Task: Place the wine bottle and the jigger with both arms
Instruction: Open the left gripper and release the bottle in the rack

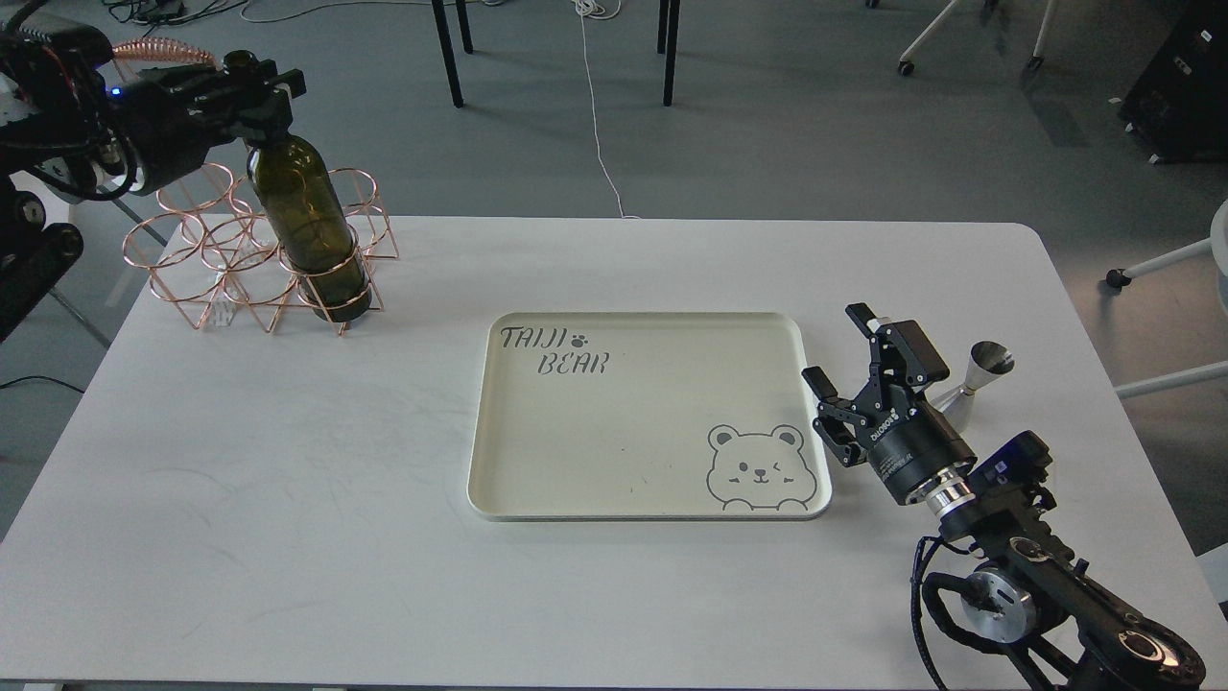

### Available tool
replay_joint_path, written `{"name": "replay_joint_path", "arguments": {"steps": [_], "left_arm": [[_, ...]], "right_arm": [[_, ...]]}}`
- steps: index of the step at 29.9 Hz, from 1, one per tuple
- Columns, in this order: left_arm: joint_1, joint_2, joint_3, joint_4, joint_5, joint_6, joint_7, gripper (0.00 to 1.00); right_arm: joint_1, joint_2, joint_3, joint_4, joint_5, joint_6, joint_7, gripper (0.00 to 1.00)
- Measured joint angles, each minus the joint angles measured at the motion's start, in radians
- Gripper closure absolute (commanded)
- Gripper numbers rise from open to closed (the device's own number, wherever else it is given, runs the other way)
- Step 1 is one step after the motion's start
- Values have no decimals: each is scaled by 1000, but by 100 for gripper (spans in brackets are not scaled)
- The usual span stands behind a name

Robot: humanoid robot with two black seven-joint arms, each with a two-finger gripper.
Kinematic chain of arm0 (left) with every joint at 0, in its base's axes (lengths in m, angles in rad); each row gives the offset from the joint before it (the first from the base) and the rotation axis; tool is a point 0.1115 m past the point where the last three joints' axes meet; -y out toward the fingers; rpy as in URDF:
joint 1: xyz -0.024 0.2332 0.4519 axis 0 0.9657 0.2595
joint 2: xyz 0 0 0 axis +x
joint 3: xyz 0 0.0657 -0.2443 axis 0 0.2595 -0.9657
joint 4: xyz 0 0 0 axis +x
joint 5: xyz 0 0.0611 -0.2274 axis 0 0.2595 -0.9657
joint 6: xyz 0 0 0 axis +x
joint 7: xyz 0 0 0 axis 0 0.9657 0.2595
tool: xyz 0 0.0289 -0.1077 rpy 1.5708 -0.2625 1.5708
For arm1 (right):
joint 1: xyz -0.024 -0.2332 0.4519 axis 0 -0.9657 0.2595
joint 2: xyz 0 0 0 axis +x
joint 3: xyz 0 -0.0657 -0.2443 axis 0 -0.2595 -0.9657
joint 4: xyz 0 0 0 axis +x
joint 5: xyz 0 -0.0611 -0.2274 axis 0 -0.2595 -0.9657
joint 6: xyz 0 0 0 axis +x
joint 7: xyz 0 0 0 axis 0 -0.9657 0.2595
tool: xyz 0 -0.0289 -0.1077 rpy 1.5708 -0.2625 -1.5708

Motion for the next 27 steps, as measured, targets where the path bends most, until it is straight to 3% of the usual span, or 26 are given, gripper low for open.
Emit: {"name": "replay_joint_path", "arguments": {"steps": [3, 7, 9, 15, 21, 27], "left_arm": [[1, -2, 0, 1, 0, 0, 0, 71], [1, -4, 0, 0, -3, 1, -1, 49], [1, -4, 0, 0, -3, 1, -1, 28], [-3, -3, -1, -2, -4, 4, 0, 7], [-22, 12, -14, -38, -66, 10, 0, 2], [-129, 60, -18, -107, -233, 1, 0, 2]], "right_arm": [[-1, 0, 0, 0, -1, 0, 0, 2], [-1, 0, 0, 1, -1, 0, 0, 2], [-3, 0, 0, 1, -1, 0, 0, 2], [-5, 0, 0, 2, -1, 0, 0, 2], [-7, 0, 0, 3, -1, 0, 0, 2], [-7, 0, 6, 3, -1, 0, 0, 2]]}}
